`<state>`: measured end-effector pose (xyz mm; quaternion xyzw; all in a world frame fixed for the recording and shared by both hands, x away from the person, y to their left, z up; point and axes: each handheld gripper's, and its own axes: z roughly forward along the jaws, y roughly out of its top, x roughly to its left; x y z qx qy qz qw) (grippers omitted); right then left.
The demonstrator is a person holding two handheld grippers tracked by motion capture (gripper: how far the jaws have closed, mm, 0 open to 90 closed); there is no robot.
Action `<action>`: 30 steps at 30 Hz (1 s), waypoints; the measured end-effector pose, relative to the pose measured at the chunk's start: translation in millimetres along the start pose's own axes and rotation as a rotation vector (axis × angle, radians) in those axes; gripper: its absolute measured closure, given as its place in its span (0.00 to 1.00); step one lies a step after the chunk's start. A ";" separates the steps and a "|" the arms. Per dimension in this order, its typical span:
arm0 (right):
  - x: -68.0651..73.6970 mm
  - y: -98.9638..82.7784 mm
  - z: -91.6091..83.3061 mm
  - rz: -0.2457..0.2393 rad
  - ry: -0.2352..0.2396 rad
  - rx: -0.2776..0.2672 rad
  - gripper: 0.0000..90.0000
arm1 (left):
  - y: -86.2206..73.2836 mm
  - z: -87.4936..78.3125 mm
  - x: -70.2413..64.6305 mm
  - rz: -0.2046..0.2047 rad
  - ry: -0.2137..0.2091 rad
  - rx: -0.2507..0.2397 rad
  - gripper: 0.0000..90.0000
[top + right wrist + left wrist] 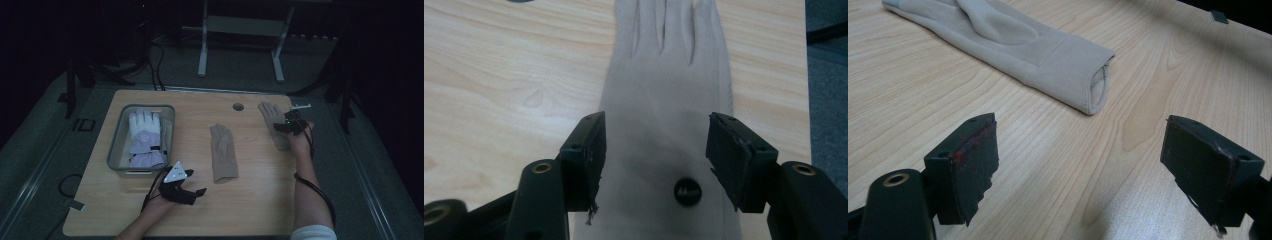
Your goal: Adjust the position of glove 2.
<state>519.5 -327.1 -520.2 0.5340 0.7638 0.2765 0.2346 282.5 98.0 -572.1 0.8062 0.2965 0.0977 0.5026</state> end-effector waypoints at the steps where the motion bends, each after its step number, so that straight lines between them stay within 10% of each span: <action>1: 0.2 0.4 1.9 0.001 0.004 -0.005 0.45 | -0.1 0.2 0.2 0.001 0.002 0.003 0.18; 13: -0.2 1.3 26.9 0.073 -0.010 0.068 0.59 | -1.7 0.4 3.1 -0.010 0.007 0.003 0.18; 17: 2.0 3.8 24.3 0.093 0.009 0.102 0.86 | -1.8 0.5 2.5 -0.008 0.007 0.003 0.18; 30: 13.6 3.1 -4.8 0.175 0.019 0.082 0.90 | -1.4 0.2 0.8 0.000 0.009 0.001 0.18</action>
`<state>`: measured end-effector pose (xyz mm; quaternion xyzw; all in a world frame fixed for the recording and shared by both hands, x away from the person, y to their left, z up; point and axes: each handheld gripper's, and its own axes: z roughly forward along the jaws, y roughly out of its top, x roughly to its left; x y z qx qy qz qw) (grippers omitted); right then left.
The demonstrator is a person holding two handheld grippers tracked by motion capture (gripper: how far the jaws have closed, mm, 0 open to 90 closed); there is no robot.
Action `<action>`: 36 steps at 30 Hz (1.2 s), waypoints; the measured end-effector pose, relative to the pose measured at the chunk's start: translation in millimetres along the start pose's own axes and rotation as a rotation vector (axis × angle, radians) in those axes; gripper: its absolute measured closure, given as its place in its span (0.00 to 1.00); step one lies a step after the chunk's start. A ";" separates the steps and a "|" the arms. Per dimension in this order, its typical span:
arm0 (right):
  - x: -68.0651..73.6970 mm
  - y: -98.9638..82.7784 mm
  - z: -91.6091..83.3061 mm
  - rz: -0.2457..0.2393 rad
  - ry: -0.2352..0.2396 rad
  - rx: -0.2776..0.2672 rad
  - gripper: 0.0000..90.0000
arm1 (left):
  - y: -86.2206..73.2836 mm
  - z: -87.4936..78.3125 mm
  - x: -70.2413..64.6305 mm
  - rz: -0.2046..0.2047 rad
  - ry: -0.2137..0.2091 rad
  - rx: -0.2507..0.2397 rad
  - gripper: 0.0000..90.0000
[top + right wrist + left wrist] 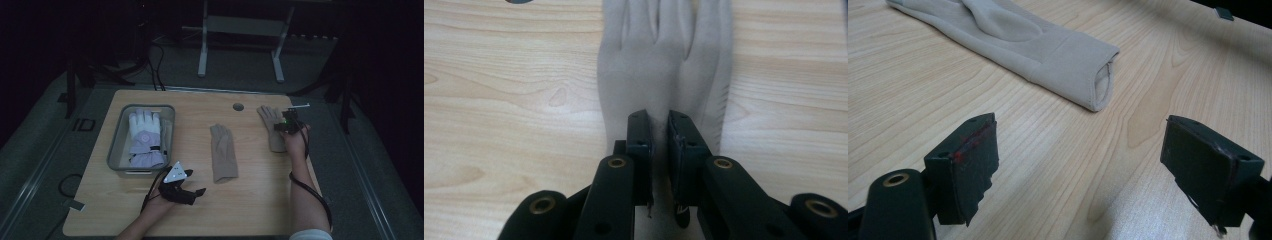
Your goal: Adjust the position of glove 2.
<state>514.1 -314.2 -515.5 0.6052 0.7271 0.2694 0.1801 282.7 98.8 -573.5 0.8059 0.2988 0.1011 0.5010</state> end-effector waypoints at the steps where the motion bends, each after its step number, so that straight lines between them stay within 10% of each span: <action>1: 1.4 -0.5 -3.8 0.002 0.002 -0.003 0.90 | 0.1 -0.1 0.0 0.002 0.000 0.001 0.18; 26: 36.2 -63.1 -109.8 0.015 -0.042 -0.170 0.90 | 1.2 -0.2 -1.2 0.018 0.012 0.002 0.18; 36: 48.2 -105.1 -100.8 0.065 -0.043 -0.138 0.89 | 2.0 -1.0 -1.4 0.016 0.016 -0.004 0.18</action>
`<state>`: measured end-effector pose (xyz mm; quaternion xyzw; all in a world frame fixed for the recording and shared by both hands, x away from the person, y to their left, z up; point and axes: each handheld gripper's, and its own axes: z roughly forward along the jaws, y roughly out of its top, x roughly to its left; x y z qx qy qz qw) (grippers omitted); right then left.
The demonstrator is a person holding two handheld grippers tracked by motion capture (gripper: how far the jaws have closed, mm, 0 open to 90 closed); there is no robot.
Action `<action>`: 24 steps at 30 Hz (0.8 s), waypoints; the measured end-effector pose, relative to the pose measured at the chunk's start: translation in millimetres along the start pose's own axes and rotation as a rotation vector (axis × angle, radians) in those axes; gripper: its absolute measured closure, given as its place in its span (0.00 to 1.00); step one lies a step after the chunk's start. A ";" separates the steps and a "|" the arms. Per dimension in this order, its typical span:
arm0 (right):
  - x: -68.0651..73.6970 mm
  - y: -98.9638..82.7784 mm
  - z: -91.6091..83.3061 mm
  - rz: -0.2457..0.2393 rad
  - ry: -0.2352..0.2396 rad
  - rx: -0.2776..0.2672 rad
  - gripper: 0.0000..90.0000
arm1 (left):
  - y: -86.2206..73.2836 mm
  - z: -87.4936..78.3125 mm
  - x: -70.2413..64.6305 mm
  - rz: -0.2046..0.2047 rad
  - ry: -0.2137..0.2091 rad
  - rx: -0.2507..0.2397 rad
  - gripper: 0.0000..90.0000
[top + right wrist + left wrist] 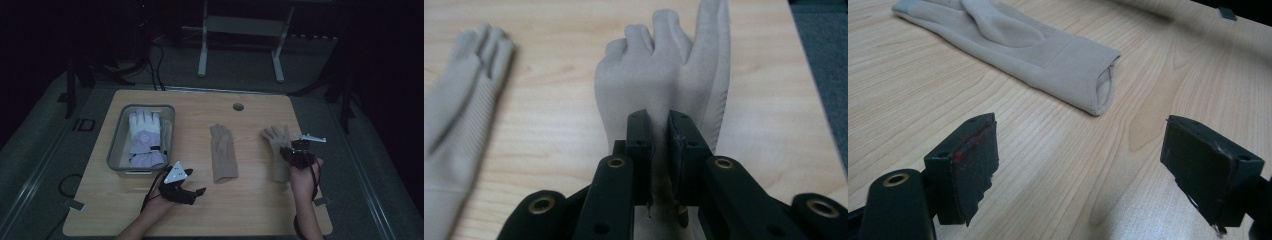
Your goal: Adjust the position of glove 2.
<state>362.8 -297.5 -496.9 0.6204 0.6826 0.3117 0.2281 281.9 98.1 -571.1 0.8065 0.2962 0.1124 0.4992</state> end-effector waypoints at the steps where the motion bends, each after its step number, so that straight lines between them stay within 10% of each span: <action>1: 0.5 -4.2 2.7 0.004 -0.001 0.012 0.89 | -0.1 0.0 -0.1 0.000 0.001 0.000 0.18; 14: 4.4 -33.1 31.4 -0.015 0.021 0.101 0.72 | -0.4 1.9 -0.3 0.004 0.000 0.009 0.18; 24: -8.2 -21.0 14.4 -0.192 0.092 0.043 0.57 | -0.3 1.4 -0.6 0.003 -0.004 0.004 0.18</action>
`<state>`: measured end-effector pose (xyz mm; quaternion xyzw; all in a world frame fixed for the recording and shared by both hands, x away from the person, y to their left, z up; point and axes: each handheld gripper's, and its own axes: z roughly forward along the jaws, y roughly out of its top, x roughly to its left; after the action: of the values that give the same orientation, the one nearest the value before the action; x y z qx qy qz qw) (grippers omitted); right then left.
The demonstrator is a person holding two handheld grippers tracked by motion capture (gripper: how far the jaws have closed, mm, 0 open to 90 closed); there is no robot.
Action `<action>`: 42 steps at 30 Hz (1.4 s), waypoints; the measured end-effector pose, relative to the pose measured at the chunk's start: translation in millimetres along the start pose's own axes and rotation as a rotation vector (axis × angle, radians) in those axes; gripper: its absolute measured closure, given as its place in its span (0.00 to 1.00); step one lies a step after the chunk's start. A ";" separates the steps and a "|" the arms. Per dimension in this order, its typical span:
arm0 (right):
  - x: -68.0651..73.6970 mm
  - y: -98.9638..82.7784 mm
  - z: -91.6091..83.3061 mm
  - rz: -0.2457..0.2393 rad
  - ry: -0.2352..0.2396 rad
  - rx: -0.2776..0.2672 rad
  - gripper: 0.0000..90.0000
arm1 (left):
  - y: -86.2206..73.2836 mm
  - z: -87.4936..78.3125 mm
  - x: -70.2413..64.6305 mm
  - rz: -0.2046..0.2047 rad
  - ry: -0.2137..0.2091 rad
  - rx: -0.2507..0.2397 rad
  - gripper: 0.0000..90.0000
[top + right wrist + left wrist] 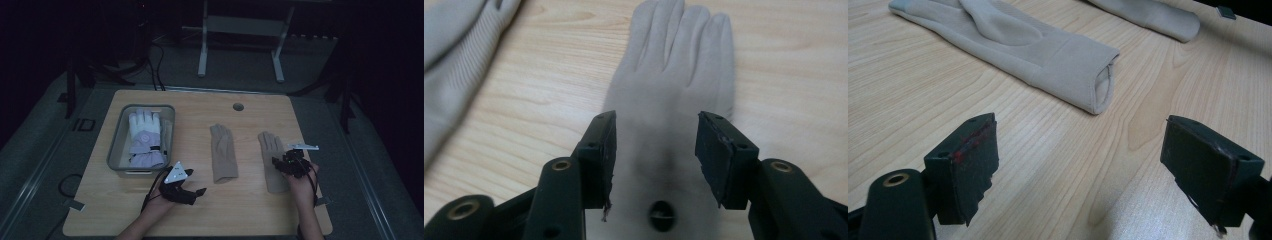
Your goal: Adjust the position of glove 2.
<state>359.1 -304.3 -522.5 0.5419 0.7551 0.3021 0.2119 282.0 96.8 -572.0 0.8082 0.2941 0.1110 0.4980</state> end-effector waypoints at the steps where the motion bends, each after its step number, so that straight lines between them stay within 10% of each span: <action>1: -2.5 0.8 0.8 -0.034 0.022 -0.001 0.57 | 0.0 0.0 0.0 0.000 0.000 0.000 0.18; 10: -16.1 2.7 17.2 -0.165 0.096 0.026 0.54 | 0.3 -0.6 -0.1 0.003 -0.002 0.000 0.18; 16: -20.1 -6.3 26.1 -0.116 0.110 0.047 0.59 | 0.7 -0.8 -1.0 0.008 -0.004 0.000 0.18; 22: -8.0 -7.0 25.3 -0.086 0.006 0.047 0.86 | 0.5 -0.8 -1.4 0.011 -0.005 0.002 0.18; 42: 5.1 23.1 -5.8 0.105 -0.041 -0.050 0.91 | 0.7 -1.3 -0.7 0.001 -0.005 -0.002 0.18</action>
<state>369.7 -295.4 -502.4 0.5813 0.7134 0.3203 0.2248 281.1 97.1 -570.7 0.8081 0.2924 0.1095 0.4996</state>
